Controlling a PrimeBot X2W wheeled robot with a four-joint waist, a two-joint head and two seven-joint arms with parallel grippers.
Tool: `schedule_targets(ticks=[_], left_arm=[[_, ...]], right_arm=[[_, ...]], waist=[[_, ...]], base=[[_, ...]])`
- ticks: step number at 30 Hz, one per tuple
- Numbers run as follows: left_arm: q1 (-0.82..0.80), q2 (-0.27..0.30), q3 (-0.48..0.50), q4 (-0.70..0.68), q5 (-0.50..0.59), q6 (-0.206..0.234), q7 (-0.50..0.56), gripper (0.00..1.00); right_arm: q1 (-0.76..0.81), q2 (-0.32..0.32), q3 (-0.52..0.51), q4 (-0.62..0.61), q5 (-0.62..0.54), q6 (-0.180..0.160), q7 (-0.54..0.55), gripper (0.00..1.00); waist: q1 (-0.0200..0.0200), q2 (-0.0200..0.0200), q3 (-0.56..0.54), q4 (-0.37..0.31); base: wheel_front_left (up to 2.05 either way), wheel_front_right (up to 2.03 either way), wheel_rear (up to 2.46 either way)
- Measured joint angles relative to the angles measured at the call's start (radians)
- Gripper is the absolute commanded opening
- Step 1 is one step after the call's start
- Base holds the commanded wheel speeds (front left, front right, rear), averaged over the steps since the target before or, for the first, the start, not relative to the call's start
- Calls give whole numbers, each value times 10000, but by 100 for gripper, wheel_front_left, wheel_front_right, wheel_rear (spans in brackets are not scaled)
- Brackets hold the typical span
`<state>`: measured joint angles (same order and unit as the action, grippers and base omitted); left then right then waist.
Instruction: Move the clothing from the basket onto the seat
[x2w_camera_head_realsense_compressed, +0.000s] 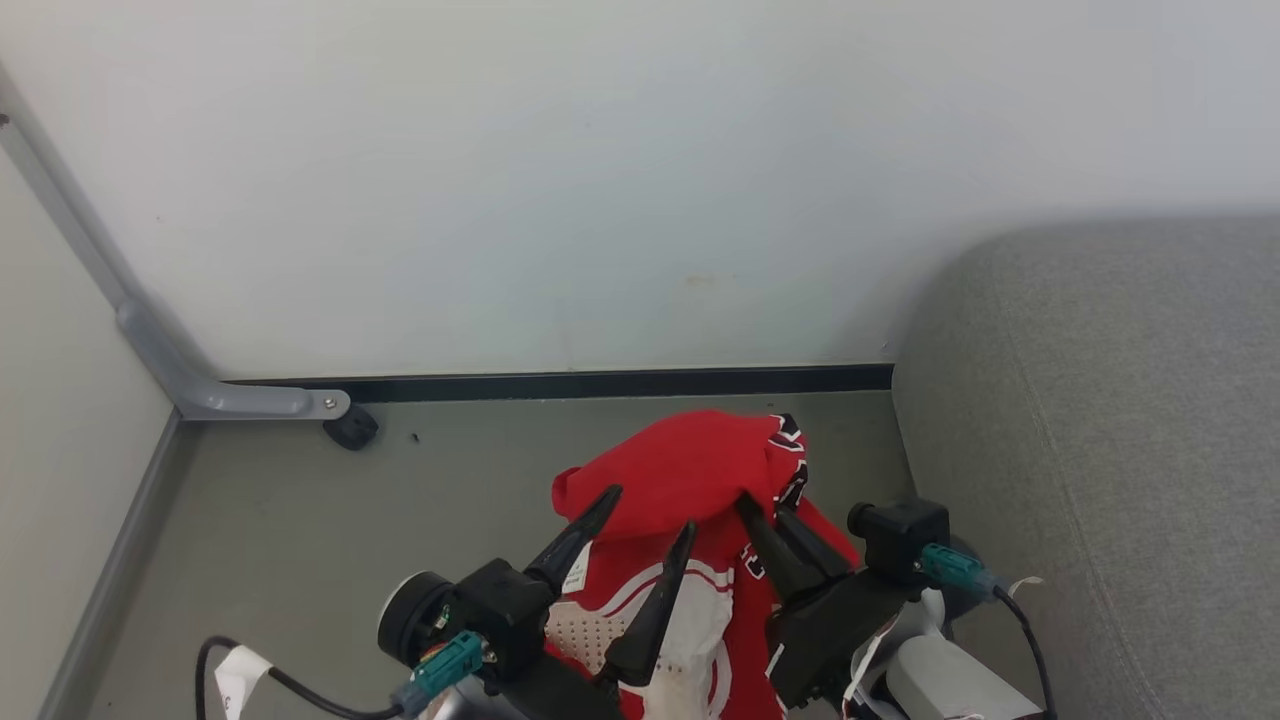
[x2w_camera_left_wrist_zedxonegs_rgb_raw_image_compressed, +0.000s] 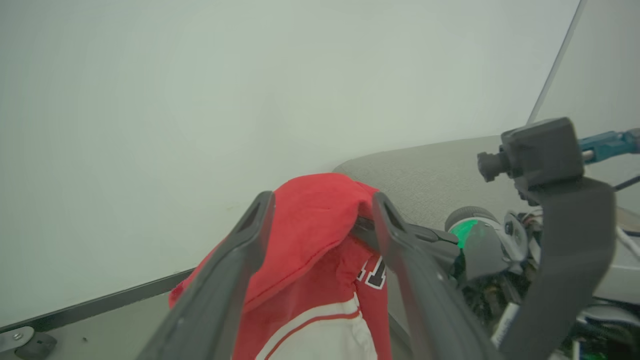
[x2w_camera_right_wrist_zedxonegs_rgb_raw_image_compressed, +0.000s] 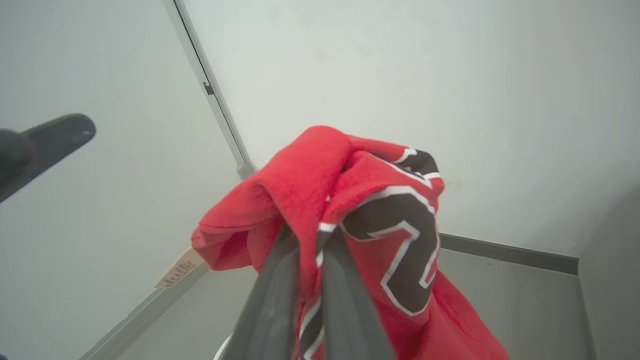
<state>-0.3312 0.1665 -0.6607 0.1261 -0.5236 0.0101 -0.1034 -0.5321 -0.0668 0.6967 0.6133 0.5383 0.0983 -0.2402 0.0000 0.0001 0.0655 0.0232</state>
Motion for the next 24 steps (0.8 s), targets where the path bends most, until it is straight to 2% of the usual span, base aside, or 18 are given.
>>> schedule_targets(ticks=[12, 24], left_arm=[[736, 232, -165, -301, 249, 167, -142, 100], [1070, 313, -286, -696, 326, 339, -127, 100]], right_arm=[[-184, -40, -616, 403, 2, -155, -79, 0], [-149, -299, -1273, 69, 0, -382, -81, 0]], waist=[[0, 0, -101, -587], [0, 0, -67, -1738]], base=[[0, 0, 0], [0, 0, 0]])
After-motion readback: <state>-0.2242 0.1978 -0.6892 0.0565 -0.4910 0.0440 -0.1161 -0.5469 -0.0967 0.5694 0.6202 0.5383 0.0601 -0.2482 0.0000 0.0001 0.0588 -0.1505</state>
